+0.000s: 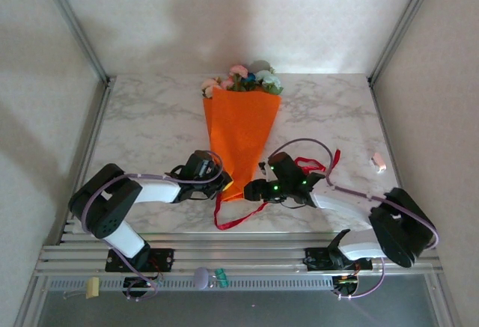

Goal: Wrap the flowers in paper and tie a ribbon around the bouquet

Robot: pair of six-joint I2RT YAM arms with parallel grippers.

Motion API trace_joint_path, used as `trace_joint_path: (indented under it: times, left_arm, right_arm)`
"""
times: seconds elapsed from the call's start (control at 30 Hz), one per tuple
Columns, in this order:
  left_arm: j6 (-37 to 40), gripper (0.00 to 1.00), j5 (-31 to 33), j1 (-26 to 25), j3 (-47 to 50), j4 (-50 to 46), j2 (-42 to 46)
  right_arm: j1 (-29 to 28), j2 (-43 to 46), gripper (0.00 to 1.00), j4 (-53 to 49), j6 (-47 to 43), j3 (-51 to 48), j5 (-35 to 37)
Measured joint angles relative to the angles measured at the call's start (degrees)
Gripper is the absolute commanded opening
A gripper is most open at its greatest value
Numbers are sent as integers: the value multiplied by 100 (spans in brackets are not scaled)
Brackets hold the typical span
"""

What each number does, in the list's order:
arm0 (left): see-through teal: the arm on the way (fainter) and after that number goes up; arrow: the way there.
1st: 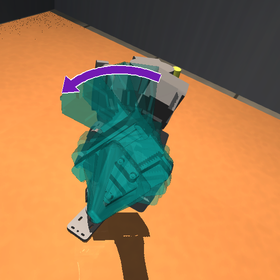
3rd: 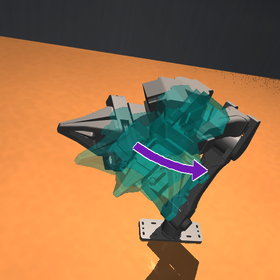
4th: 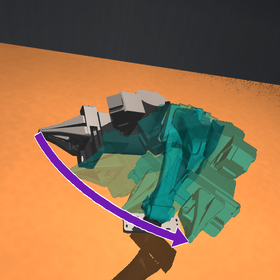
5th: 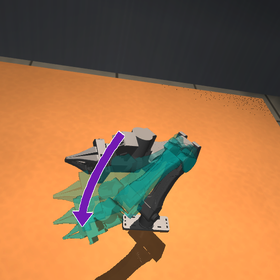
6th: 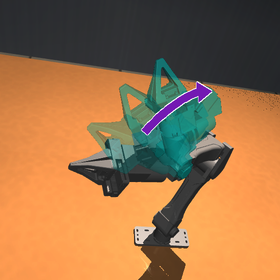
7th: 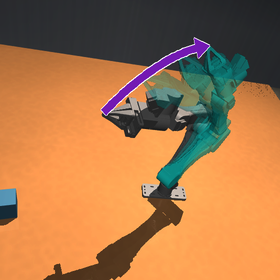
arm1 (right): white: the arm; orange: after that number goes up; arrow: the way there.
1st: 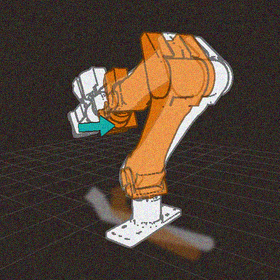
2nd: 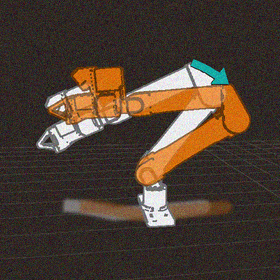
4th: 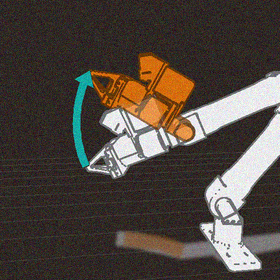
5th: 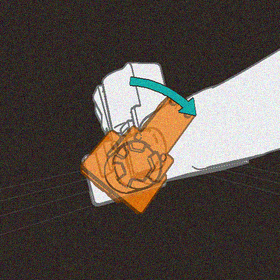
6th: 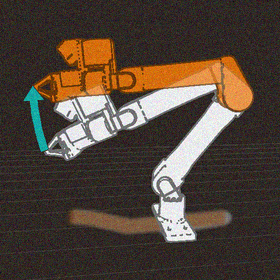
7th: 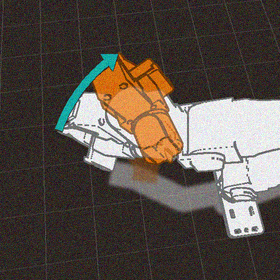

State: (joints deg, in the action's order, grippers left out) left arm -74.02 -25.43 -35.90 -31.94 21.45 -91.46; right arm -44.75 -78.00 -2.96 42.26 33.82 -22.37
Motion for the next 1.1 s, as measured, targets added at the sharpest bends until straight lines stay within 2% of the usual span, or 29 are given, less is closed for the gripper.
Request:
trace_joint_path:
  times: [0.4, 1.1]
  left_arm:
    - [-426, 0, 214, 2, 380, 282, 223]
    - [-577, 0, 302, 17, 855, 778, 245]
  right_arm:
    - [155, -1145, 58, 1631, 1244, -87, -201]
    - [212, -1941, 44, 3069, 1939, -7, -595]
